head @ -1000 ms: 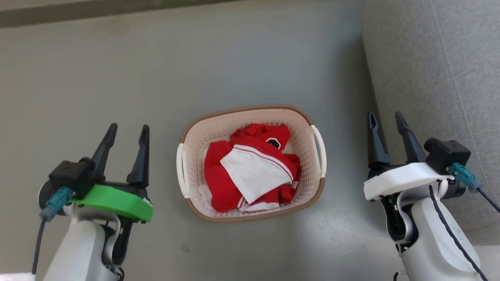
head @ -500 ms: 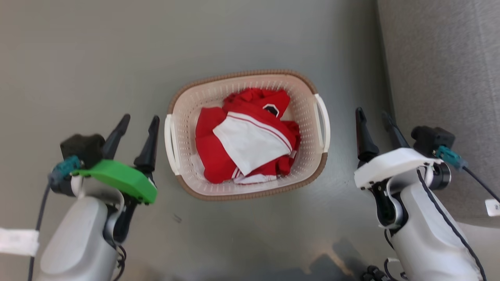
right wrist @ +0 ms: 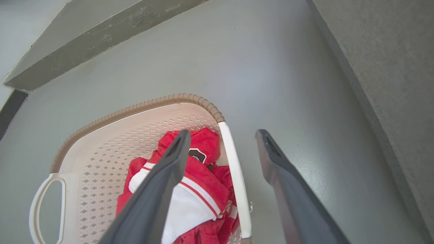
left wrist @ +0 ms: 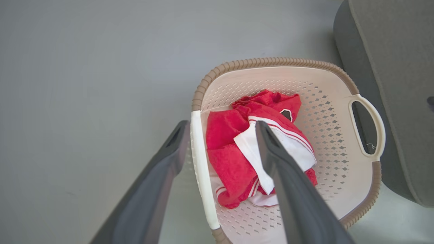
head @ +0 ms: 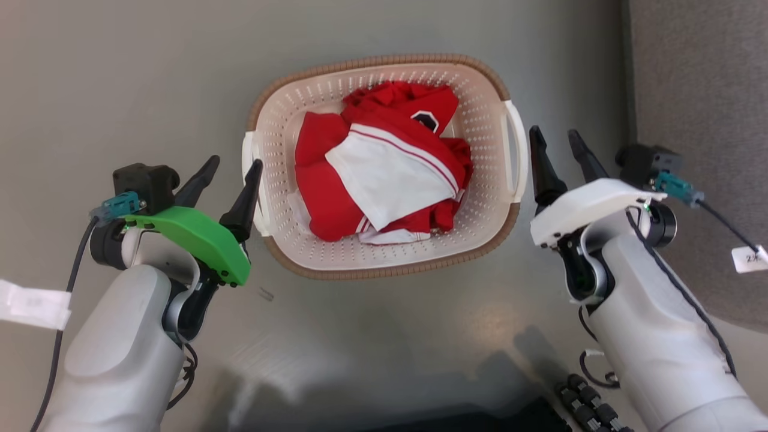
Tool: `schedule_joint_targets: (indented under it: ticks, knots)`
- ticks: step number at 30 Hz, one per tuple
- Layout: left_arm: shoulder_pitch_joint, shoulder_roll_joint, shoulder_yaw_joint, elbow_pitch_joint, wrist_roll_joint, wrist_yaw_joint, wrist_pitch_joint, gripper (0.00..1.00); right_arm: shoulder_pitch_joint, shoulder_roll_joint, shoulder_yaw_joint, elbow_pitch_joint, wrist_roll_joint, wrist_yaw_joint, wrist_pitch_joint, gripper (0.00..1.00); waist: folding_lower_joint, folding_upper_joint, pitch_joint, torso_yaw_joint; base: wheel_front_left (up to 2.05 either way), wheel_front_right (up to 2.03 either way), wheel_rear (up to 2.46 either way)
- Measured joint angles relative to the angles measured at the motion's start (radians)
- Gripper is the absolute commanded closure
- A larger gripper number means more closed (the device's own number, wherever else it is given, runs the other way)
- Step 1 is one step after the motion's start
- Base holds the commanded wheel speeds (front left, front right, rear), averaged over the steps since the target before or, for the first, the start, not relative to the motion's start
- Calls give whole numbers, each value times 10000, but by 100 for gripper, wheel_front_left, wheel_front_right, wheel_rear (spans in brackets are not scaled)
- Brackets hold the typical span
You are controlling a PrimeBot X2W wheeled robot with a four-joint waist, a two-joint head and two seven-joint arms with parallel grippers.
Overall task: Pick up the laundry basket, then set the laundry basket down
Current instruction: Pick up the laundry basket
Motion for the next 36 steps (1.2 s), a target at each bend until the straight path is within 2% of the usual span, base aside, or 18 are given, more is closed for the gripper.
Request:
schedule_joint_targets:
  ticks: [9, 16, 22, 33, 36]
  knots:
    - [-594, 12, -679, 500, -704, 0, 573, 0, -811, -67, 558, 1064, 470, -2, 0, 0, 0, 0, 757, 129, 0, 0, 0]
    - [-1242, -31, -1009, 890, -1210, 0, 965, 0, -1586, -98, 821, 1409, 821, -92, 0, 0, 0, 0, 1259, 259, 0, 0, 0]
    - [-1905, -38, -1287, 1216, -1444, 0, 1221, 0, -2052, -102, 1342, 2232, 1231, -194, -13, 0, -1, 0, 1751, 367, 0, 0, 0]
    - [-2441, -96, -2050, 1630, -1973, 0, 1469, 0, -2768, -111, 1848, 2729, 1728, -341, -25, 0, -1, 0, 2207, 446, 0, 0, 0]
    - [-2629, -98, -2197, 1739, -2167, 0, 1467, 0, -2902, -115, 1967, 2886, 1818, -343, -25, 20, -1, 0, 2235, 451, 0, 0, 0]
